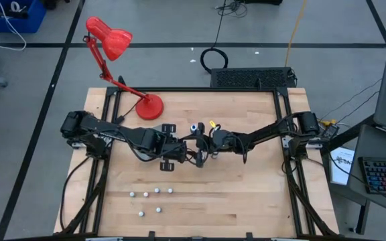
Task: Pick & Place food coloring
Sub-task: Put the top small black coloring bottle into the gray container
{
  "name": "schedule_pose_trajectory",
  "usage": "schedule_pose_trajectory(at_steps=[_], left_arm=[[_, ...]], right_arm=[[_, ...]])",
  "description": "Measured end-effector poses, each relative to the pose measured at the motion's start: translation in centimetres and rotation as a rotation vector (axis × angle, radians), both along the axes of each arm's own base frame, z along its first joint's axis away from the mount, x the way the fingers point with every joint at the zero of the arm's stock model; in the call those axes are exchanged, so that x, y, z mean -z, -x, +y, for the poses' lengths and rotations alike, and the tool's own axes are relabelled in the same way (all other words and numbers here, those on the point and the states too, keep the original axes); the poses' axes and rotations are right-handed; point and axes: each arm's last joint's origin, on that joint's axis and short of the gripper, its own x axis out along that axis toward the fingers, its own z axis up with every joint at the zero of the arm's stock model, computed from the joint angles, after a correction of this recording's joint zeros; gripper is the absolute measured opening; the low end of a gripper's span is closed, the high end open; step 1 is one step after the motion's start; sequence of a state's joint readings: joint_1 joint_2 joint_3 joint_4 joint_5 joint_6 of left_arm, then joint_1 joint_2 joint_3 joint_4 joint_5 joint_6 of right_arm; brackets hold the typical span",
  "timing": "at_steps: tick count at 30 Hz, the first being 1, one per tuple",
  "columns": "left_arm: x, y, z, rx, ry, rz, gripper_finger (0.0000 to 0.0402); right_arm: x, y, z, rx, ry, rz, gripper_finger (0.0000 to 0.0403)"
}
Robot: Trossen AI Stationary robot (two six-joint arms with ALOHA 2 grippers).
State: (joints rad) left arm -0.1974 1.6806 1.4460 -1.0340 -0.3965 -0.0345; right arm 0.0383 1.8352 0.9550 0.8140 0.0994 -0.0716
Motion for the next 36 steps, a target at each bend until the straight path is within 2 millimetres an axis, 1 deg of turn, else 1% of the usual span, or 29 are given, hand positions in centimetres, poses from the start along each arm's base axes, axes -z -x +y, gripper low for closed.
schedule_pose_trajectory(at_steps=[7,14,20,25,26,32,34,36], left_arm=[[0.0,-0.2,0.0,0.007,0.005,-0.014,0.0045],[-0.1,-0.2,0.0,0.015,0.012,-0.016,0.0045],[-0.1,-0.2,0.0,0.014,0.013,-0.017,0.0045],[-0.1,-0.3,0.0,-0.002,0.002,-0.030,0.0048],[-0.1,-0.3,0.0,-0.007,0.001,-0.032,0.0057],[-0.3,-0.1,-0.1,-0.042,0.015,-0.049,0.0143],[-0.8,0.4,-0.3,-0.054,0.017,-0.065,0.0160],[-1.4,0.7,-0.4,-0.074,-0.003,-0.099,0.0169]], right_arm=[[0.0,0.0,0.0,0.000,0.000,0.000,0.0233],[0.0,0.0,-0.2,-0.019,-0.011,0.000,0.0191],[0.1,0.0,-0.1,-0.022,-0.012,0.004,0.0135],[0.1,0.0,-0.1,-0.021,-0.010,0.005,0.0057],[0.1,0.0,-0.1,-0.020,-0.003,0.005,0.0046],[0.2,0.0,-0.2,-0.020,0.021,0.017,0.0045],[0.2,0.0,-0.2,-0.019,0.021,0.018,0.0045],[0.3,0.1,-0.2,-0.018,0.023,0.035,0.0044]])
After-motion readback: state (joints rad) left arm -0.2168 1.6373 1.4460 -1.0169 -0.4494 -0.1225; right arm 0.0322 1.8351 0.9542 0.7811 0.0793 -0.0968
